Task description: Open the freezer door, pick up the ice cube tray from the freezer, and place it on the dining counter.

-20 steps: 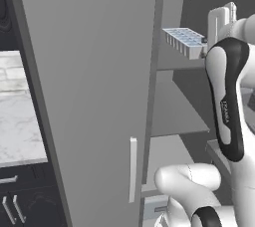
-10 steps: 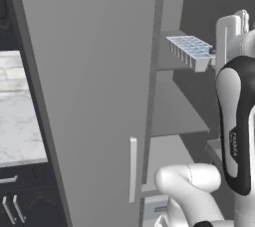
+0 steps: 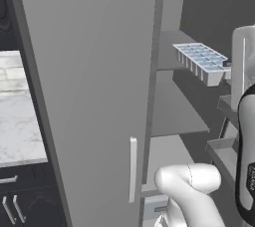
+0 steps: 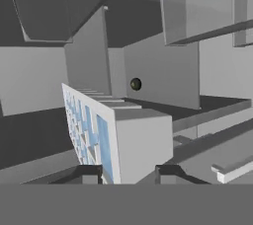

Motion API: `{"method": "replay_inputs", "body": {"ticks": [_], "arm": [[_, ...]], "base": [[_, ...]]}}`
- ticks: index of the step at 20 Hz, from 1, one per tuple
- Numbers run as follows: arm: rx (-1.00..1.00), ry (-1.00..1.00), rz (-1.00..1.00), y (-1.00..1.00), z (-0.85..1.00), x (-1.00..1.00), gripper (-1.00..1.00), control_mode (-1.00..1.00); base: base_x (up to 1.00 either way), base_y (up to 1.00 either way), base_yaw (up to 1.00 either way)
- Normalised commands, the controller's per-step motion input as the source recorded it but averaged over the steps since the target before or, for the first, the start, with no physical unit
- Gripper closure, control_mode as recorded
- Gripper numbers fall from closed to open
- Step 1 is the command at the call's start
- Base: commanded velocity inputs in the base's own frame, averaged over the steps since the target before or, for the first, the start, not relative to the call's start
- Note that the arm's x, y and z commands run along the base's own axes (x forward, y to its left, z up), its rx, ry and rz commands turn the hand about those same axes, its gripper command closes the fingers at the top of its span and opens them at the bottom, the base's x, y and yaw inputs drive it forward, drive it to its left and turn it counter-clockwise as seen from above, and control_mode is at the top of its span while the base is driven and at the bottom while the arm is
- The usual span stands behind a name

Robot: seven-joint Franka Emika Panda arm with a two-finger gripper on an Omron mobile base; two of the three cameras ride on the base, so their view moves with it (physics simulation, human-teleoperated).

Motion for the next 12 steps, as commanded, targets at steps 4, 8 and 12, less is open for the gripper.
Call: {"method": "replay_inputs", "body": {"ticks": [4,8,12], "arm": [[-0.01,0.0,0.0,0.15,-0.01,-0.51,1.0,-1.0],[0.0,0.0,0.0,0.07,-0.02,-0.16,1.0,1.0],[0.0,0.0,0.0,0.0,0.0,0.0,1.0,1.0]], "base": [[0.0,0.0,0.0],[-0.62,0.4,0.15],[-0.98,0.79,0.66]]}}
